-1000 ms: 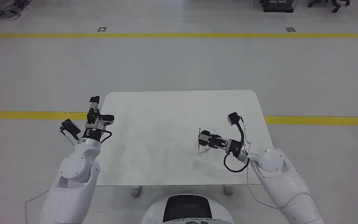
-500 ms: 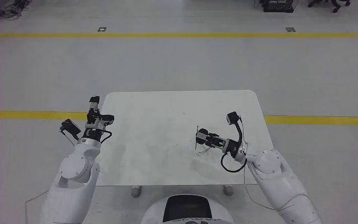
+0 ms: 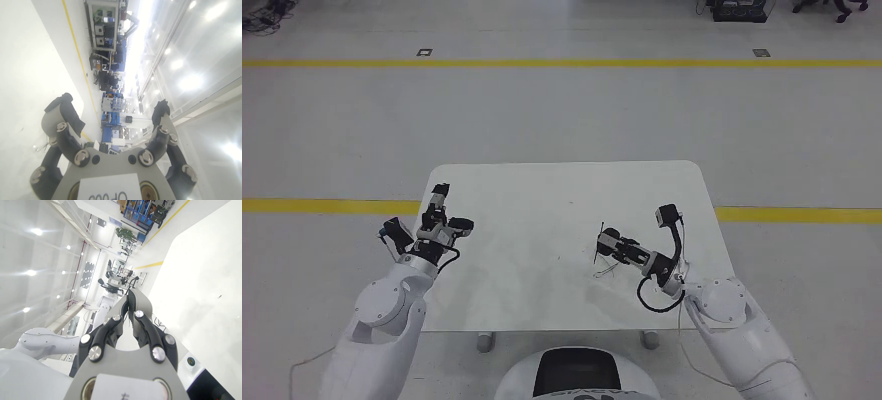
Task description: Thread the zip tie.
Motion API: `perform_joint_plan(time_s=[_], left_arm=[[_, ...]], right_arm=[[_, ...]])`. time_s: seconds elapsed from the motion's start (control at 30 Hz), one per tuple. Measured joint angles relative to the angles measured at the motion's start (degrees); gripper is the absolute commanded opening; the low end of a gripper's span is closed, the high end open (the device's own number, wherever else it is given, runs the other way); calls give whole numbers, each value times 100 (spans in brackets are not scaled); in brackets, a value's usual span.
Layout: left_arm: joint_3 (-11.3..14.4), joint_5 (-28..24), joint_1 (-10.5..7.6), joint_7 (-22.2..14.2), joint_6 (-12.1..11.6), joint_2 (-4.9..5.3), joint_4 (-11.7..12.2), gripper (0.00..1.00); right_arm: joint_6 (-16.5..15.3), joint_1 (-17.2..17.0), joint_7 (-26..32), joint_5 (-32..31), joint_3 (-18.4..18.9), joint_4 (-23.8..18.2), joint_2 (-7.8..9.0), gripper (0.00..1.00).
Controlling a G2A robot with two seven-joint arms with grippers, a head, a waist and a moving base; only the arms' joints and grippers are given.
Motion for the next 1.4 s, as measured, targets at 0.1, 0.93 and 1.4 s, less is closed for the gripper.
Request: perform_joint_plan(time_s=[0.1,0.93,1.4], left_arm=[[49,74,14,-177,6,6,-81,100],[929,68,101,-1770,70,10,-46,100],[2043,-609,-338,-1635,-140,-170,556,100]], right_arm=[[0,-126,-80,50,29,-96,-9,0],[0,-412,-351,514,88,-69,-106,0],[0,-420,-713,1009,-203,30,-233,0]])
